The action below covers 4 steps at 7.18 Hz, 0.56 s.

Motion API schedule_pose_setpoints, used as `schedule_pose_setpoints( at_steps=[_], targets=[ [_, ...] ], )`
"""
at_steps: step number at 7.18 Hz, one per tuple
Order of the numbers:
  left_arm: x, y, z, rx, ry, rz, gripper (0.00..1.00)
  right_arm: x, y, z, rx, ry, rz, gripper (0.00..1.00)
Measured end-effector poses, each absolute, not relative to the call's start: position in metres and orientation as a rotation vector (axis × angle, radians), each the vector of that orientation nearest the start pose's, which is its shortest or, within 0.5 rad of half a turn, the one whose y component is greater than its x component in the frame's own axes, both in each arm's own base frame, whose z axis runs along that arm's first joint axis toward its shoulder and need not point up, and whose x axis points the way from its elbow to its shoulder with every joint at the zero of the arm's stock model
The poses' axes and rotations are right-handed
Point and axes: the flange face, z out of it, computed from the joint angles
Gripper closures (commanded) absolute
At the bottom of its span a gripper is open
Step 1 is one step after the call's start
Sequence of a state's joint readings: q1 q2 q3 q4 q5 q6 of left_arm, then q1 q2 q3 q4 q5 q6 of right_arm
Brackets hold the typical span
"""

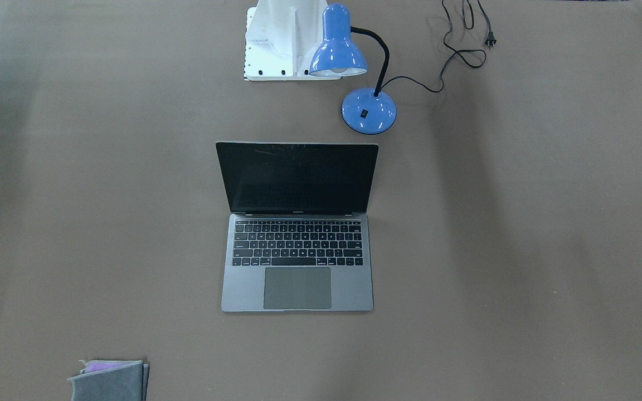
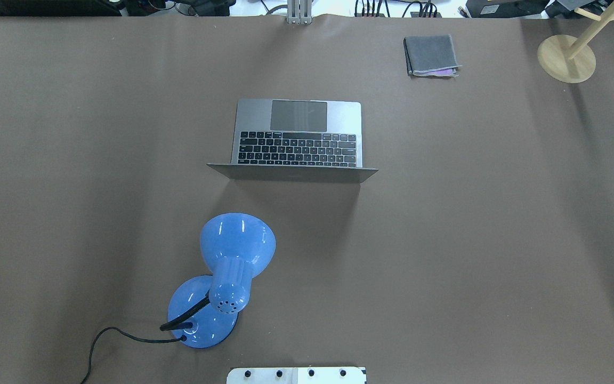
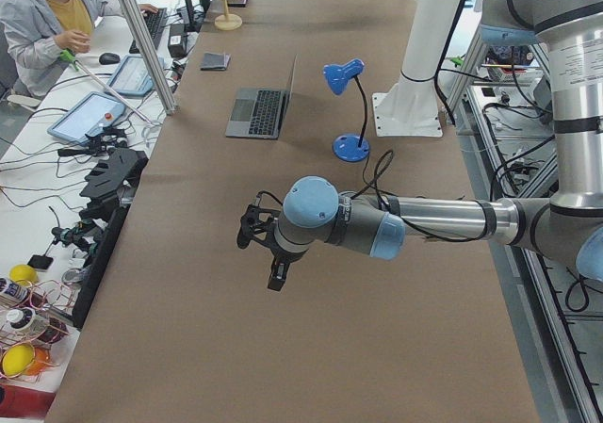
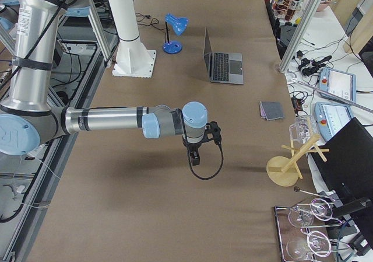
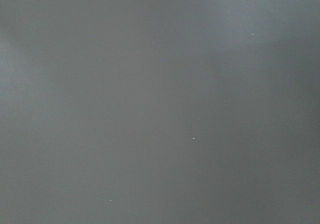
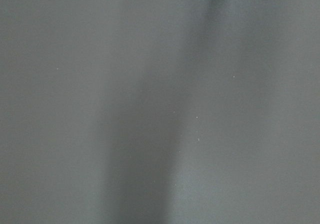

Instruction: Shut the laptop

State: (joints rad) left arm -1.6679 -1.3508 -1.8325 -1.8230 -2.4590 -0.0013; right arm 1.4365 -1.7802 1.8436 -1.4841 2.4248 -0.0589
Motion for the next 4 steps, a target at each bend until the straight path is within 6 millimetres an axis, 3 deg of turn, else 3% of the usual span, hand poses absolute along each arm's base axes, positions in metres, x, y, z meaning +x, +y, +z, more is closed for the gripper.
schedule_pose_setpoints(
  at_steps=[4],
  targets=[
    [-0.09,-0.403,0.595,0.274,0.874,-0.007,0.02,0.017,-0.419,0.6,0.138,-0.805,-0.223,0.0]
  ],
)
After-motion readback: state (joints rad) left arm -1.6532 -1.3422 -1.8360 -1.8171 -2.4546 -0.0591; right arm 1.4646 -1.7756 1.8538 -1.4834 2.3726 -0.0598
